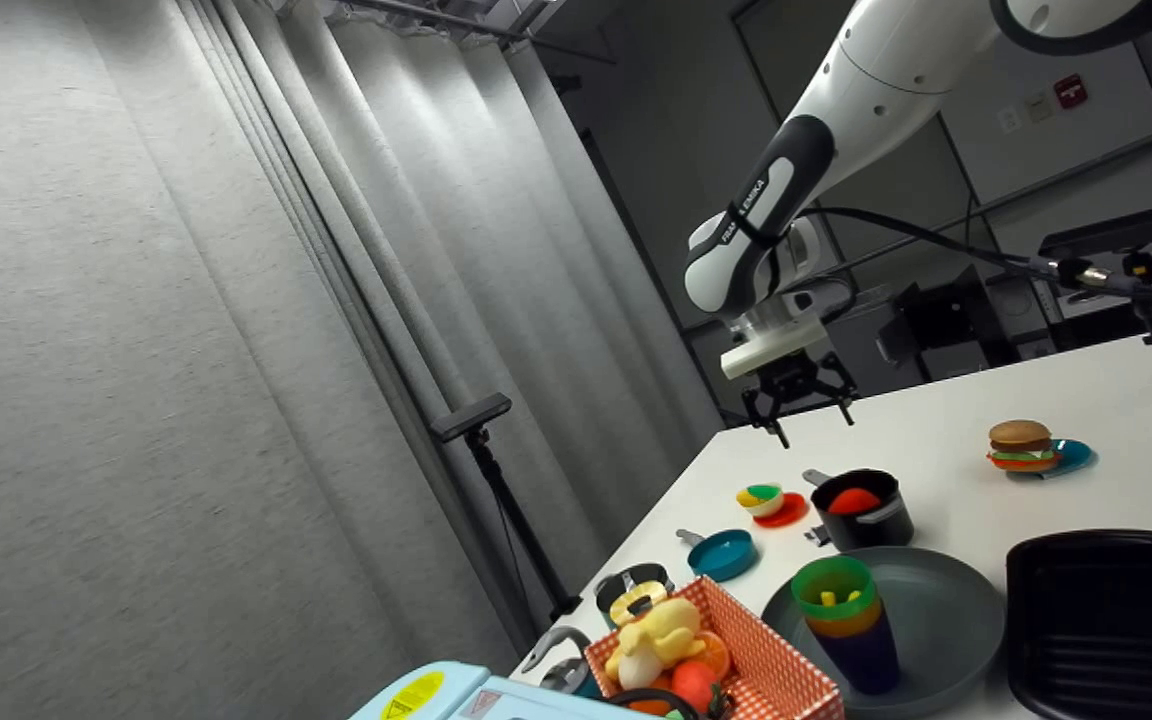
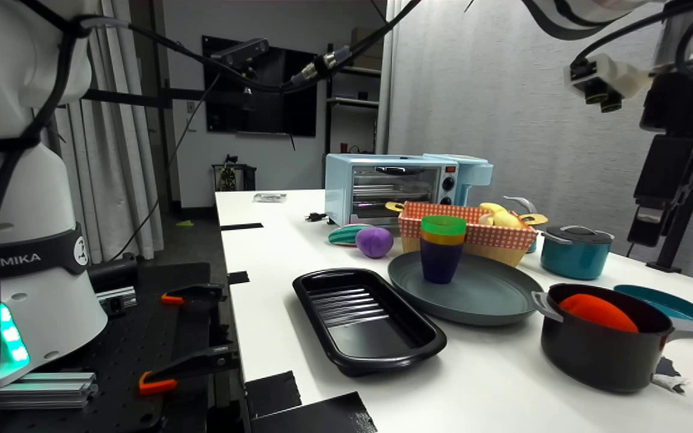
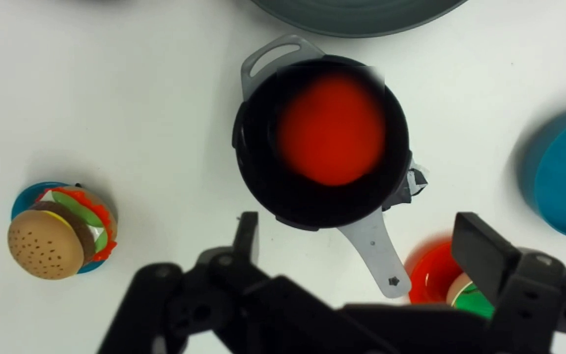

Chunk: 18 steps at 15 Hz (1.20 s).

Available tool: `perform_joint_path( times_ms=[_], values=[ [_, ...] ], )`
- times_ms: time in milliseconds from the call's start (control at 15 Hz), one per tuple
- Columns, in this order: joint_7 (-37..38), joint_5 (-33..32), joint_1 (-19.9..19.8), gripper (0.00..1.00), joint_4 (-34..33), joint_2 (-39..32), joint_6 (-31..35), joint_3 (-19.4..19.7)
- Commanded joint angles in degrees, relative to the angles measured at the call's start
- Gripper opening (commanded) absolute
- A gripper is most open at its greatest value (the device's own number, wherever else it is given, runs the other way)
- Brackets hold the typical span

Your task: Flip the pot and take the tomato and put it in

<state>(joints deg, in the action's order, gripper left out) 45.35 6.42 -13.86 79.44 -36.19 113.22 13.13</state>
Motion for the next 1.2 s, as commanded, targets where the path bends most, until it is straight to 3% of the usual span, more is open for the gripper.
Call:
perform_joint_path(
  times_ms=[0, 333, 1133],
  values=[
    [-1.8, 1.4, -0.2, 1.00, 2.9, 3.9, -0.4, -0.3],
    [-8.0, 1.1, 0.5, 1.00, 10.1, 11.1, 1.3, -1.3],
    [-25.3, -0.7, 5.4, 1.00, 35.2, 32.3, 5.2, -3.6]
  ],
)
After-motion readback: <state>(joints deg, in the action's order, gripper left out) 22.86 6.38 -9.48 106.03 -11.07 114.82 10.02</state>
